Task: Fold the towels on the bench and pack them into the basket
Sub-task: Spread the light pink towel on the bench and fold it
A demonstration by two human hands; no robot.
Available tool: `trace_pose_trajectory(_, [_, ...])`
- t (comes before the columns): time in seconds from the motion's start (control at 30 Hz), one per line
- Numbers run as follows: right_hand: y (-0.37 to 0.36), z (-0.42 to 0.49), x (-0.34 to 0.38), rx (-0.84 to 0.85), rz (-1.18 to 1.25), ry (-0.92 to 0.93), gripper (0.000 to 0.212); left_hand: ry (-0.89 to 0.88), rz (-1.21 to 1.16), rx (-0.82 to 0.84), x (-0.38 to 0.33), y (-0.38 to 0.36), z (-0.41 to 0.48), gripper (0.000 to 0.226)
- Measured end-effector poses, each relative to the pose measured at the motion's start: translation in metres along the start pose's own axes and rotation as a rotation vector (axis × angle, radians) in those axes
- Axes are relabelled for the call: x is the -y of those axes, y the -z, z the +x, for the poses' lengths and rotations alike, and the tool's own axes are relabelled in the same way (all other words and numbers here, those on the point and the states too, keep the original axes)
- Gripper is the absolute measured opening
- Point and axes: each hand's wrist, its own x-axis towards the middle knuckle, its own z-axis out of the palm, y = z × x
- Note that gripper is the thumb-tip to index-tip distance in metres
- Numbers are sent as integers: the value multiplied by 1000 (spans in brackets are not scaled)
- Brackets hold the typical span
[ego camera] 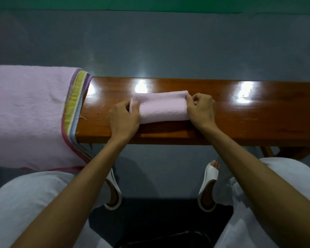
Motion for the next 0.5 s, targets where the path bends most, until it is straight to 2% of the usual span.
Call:
trace_pose_trajectory(0.13, [5,7,0,93,-45,17,35,33,-50,-18,-1,-3,-1,28])
trace_pose_trajectory(0.2, [9,5,2,61,-69,60,36,84,-59,-37,-2,-3,-2,25])
trace_pose_trajectory(0.27, [12,-3,8,-33,-104,117,30,47,14,-125,-6,-1,-7,29])
trace_pose_trajectory(0.33, [16,-14,16,-135,-109,207,23,-163,132,-194,-15,2,-16,33])
trace_pose_trajectory(0.37, [18,-19,20,-182,-111,283,21,-309,191,-174,-20,2,-22,35])
trace_pose_trajectory(0.43, [22,-31,28,-222,-144,490,20,-536,302,-36,-26,-3,-31,41])
trace_pose_trajectory(0.5, [16,-40,27,-111,-212,689,25,-573,403,133,-24,-10,-35,50])
